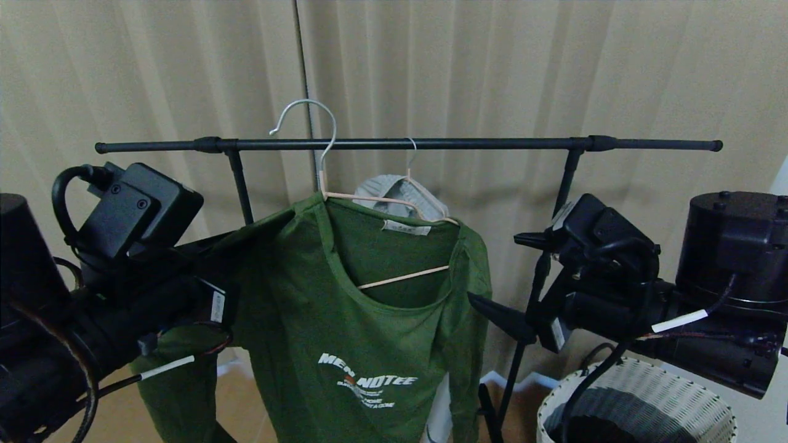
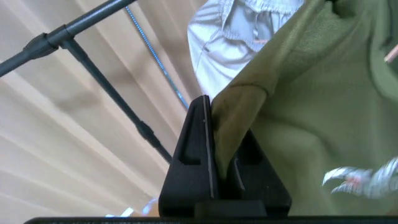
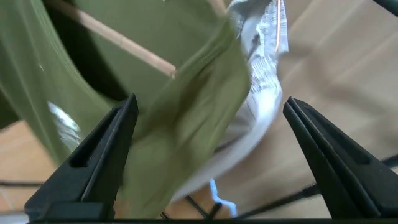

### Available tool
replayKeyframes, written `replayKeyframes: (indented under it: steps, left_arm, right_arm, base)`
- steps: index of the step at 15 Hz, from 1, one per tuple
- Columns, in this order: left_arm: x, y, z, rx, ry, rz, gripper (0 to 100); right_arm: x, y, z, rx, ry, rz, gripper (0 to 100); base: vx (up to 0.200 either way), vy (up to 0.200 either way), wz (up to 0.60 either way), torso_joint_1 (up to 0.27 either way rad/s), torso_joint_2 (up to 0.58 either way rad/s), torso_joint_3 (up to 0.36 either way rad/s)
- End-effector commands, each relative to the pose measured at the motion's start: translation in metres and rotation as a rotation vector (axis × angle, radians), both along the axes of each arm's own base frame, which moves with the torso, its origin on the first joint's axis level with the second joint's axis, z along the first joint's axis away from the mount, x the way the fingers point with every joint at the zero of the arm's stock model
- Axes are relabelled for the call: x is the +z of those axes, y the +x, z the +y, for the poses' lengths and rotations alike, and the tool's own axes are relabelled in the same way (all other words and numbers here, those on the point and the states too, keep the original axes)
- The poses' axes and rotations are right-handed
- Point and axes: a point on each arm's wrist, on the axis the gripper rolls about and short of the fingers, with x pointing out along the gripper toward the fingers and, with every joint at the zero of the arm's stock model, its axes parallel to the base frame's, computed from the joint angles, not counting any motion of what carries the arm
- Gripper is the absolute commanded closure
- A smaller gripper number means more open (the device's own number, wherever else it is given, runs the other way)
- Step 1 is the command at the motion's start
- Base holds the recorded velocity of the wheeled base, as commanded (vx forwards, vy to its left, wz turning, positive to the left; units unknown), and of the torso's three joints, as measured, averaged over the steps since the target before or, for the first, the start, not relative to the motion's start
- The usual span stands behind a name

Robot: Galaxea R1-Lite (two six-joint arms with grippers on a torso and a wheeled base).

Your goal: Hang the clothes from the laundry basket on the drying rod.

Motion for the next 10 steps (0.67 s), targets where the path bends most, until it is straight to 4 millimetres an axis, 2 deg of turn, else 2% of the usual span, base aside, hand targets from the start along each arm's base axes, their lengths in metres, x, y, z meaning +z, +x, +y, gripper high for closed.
replayKeyframes:
  steps: [1, 6, 10]
  left_arm:
    - [-0.002, 0.001, -0.001, -0.007, -0.001, -0.006, 100]
    - [-0.011, -0.008, -0.012, -0.076, 0.010, 0.007, 100]
    - [-0.011, -0.014, -0.021, -0.128, 0.014, 0.007, 100]
  right_arm:
    - [0.010, -0.004, 0.001, 0.016, 0.010, -0.029, 0]
    - [0.028, 0.013, 0.021, 0.032, 0.050, -0.082, 0]
    - [0.028, 0.031, 0.035, 0.031, 0.053, -0.087, 0]
  base:
    - [0.000, 0.000, 0.00, 0.000, 0.00, 0.000]
    - [0.000, 0.000, 0.00, 0.000, 0.00, 0.000]
    - [0.000, 0.000, 0.00, 0.000, 0.00, 0.000]
